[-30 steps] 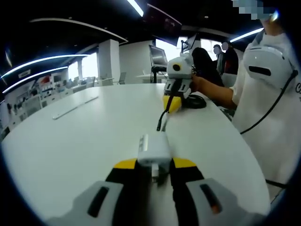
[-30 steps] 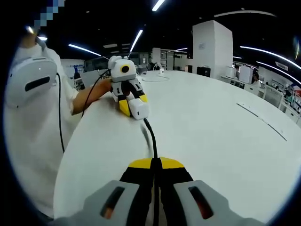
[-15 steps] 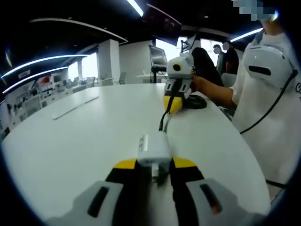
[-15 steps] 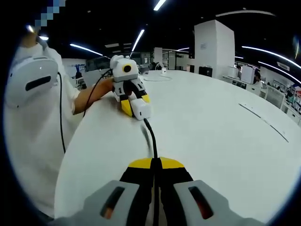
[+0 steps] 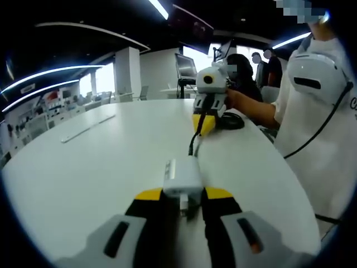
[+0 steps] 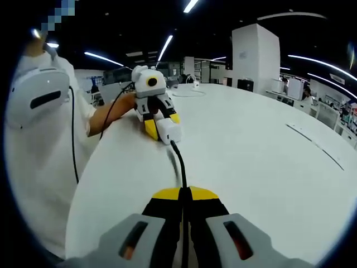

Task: Plug the desk Type‑C cable into the charger adapter.

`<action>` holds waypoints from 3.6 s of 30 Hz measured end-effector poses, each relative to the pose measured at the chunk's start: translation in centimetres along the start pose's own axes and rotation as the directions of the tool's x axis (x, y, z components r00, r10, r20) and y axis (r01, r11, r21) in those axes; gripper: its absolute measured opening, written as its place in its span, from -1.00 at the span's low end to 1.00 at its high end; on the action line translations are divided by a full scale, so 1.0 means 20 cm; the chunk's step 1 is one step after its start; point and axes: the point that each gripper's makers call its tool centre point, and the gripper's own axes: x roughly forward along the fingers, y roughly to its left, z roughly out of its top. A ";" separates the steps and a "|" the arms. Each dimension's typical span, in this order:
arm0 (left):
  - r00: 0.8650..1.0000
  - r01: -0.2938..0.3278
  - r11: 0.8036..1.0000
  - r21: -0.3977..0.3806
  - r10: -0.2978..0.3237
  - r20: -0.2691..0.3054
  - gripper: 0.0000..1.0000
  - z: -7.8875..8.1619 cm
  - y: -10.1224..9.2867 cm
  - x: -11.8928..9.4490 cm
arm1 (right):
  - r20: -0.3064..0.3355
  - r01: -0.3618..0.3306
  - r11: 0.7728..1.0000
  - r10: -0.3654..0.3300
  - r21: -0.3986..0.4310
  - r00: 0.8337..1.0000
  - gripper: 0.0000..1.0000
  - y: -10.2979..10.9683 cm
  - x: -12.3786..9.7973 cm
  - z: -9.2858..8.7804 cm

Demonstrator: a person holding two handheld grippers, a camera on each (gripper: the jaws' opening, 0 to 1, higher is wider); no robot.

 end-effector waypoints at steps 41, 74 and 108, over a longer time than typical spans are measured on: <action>1.000 0.023 1.000 0.009 -0.023 0.001 -0.49 0.01 -0.03 0.02 | 0.000 -0.018 1.000 0.018 -0.010 1.000 -0.94 0.04 0.02 0.02; 1.000 0.030 0.999 0.026 -0.030 0.007 -0.49 0.01 -0.03 0.02 | -0.011 -0.044 0.999 0.044 0.008 0.999 -0.94 0.05 0.02 0.00; 0.999 0.029 0.999 0.046 -0.030 0.013 -0.49 0.02 -0.05 0.02 | 0.037 -0.079 0.996 0.077 0.043 0.996 -0.94 0.08 -0.01 0.04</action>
